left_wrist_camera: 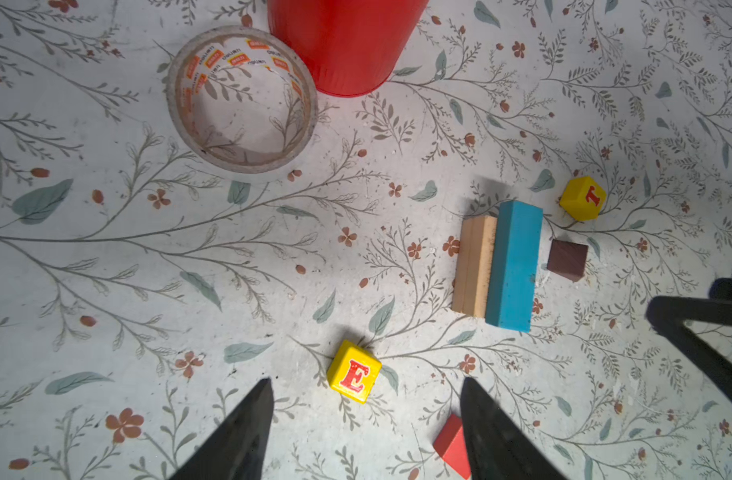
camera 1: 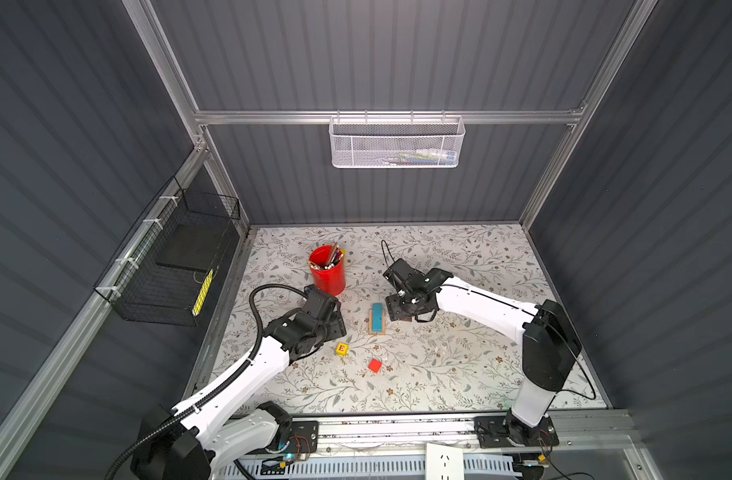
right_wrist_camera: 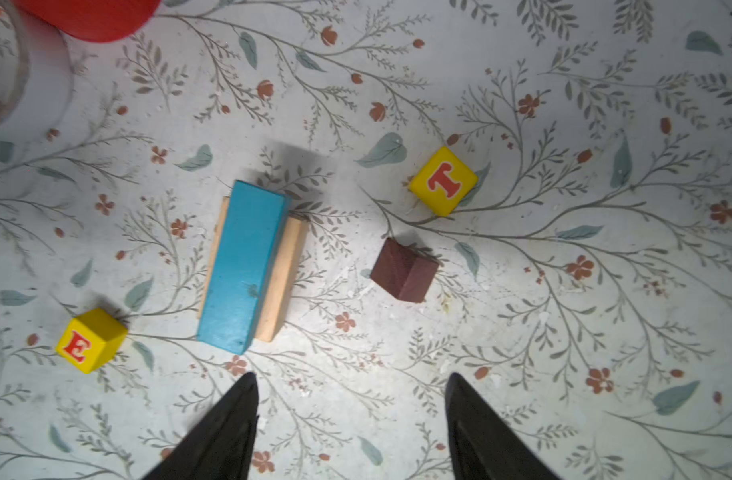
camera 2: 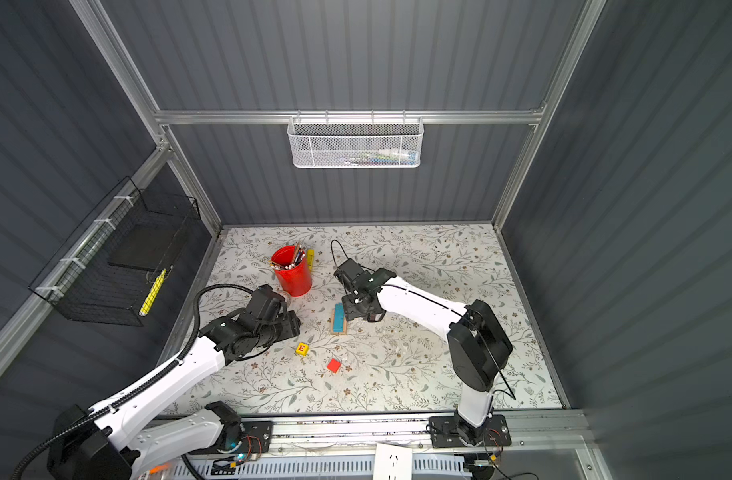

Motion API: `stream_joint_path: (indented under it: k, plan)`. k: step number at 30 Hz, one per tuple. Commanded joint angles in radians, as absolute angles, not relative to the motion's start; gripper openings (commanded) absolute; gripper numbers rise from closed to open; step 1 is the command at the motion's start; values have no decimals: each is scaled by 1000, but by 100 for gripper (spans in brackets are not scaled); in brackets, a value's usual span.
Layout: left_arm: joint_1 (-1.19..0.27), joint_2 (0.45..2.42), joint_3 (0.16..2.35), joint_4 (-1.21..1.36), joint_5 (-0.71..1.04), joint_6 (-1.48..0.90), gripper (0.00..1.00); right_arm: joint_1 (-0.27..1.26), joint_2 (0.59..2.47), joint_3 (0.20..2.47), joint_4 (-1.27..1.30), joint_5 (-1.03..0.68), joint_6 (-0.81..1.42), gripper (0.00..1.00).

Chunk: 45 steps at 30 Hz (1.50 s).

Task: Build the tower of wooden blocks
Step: 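Open the right gripper and move it to the yellow T cube, then close the right gripper on the yellow T cube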

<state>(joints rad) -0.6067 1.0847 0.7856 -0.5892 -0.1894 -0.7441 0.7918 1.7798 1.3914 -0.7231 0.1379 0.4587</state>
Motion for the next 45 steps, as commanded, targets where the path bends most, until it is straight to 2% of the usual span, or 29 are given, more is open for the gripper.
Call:
stream_joint_path:
  k: [1,8,26,34,45]
  plan:
    - [-604,1105,821,-535,-139,-740,71,755,1780,1363,-686,123,318,72]
    - [-628,1143,823,-484,-139,-775,71,706,1867,1397,-710,193,219,73]
    - [-647,1223,847,-452,-182,-785,72,617,2051,1532,-695,77,146,72]
    - [-647,1251,866,-477,-208,-775,73,581,2119,1601,-709,75,132,68]
    - [-647,1301,907,-493,-236,-763,73,542,2156,1642,-721,40,128,55]
